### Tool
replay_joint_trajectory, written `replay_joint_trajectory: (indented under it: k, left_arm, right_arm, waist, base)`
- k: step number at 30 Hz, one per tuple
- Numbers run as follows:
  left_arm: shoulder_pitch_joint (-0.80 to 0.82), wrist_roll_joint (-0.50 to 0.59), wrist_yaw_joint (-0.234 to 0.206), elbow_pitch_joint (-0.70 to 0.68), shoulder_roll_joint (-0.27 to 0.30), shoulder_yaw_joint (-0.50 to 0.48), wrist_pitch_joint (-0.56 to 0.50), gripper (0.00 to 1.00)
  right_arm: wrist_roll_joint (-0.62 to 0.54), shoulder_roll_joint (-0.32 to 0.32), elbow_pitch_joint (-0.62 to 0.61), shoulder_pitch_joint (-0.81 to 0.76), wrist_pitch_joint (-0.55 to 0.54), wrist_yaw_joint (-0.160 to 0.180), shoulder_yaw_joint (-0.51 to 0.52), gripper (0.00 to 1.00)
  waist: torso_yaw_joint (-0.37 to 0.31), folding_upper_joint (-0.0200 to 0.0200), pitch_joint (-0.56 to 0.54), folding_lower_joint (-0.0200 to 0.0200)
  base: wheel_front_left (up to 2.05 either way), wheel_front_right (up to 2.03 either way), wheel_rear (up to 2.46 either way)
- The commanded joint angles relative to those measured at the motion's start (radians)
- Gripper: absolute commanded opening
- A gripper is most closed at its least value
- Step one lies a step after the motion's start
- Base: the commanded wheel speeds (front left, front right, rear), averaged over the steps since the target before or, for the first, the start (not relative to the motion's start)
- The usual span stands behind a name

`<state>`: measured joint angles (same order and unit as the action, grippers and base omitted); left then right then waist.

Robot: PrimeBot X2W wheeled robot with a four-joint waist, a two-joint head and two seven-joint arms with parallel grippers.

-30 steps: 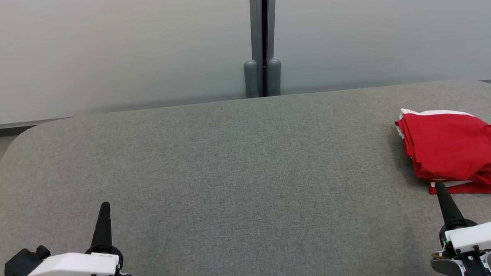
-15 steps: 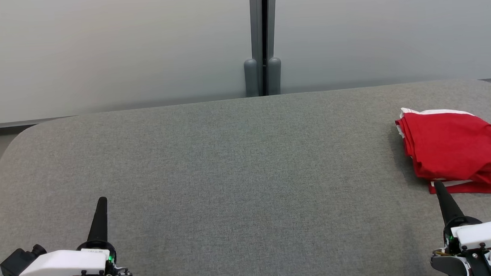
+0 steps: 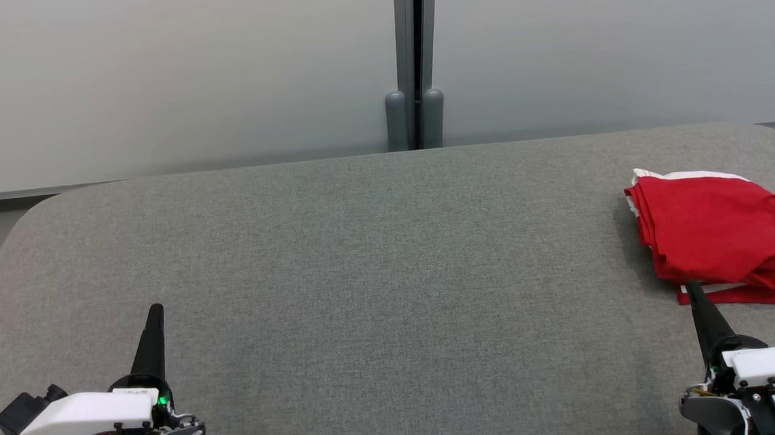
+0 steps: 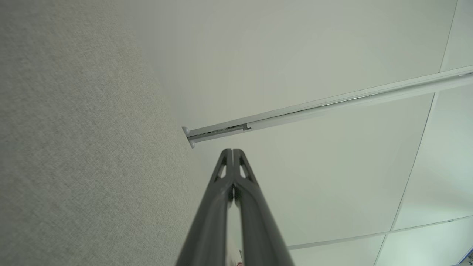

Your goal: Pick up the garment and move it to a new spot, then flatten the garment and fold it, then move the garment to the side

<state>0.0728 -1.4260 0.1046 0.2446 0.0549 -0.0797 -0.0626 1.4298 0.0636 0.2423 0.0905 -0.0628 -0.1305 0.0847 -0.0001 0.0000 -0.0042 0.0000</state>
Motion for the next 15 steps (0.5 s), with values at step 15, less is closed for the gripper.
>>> replay_joint_trajectory:
  k: [15]
  left_arm:
    - [0.036, -0.115, 0.02, 0.0, -0.001, -0.025, -0.033, 0.0]
  right_arm:
    - [0.113, -0.007, 0.001, 0.019, -0.035, 0.0, 0.022, 0.0]
  waist:
    - [0.0, 0.0, 0.004, 0.0]
  base:
    - [0.0, 0.0, 0.0]
